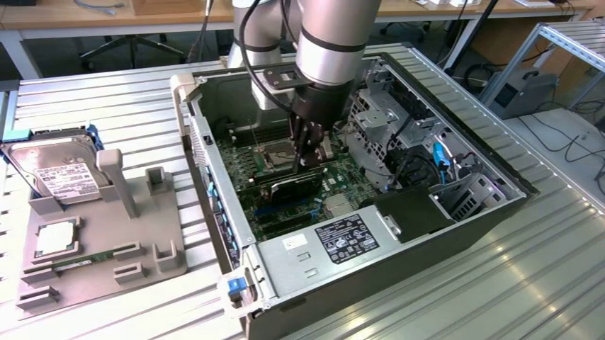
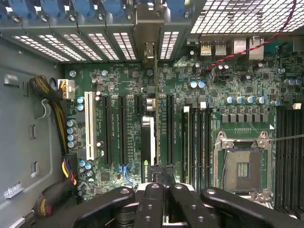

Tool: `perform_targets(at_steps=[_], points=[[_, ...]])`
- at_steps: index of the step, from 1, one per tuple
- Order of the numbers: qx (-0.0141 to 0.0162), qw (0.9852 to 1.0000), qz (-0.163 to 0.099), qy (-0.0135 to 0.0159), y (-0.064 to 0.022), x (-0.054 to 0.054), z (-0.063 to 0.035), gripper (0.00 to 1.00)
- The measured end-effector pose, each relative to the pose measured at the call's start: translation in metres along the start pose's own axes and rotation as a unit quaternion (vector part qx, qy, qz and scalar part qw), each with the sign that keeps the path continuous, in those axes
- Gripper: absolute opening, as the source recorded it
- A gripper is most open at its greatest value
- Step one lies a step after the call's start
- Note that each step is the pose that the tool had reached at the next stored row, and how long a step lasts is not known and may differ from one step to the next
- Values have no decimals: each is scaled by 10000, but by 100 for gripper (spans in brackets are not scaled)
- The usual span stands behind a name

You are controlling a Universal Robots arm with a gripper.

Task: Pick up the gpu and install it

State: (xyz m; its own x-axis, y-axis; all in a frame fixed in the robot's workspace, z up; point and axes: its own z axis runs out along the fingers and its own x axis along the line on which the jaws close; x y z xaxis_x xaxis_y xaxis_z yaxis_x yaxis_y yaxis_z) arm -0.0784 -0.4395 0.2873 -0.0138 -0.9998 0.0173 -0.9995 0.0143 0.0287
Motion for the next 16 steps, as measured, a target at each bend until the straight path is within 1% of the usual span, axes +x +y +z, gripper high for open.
perform_targets(at_steps=[8,10,12,13,16], points=[[0,10000,-1,0,0,0,0,11],[0,10000,-1,0,24,0,1,11],[0,10000,0,0,84,1,2,11],[0,10000,-1,0,158,2,5,11],[0,10000,0,0,247,3,7,11]])
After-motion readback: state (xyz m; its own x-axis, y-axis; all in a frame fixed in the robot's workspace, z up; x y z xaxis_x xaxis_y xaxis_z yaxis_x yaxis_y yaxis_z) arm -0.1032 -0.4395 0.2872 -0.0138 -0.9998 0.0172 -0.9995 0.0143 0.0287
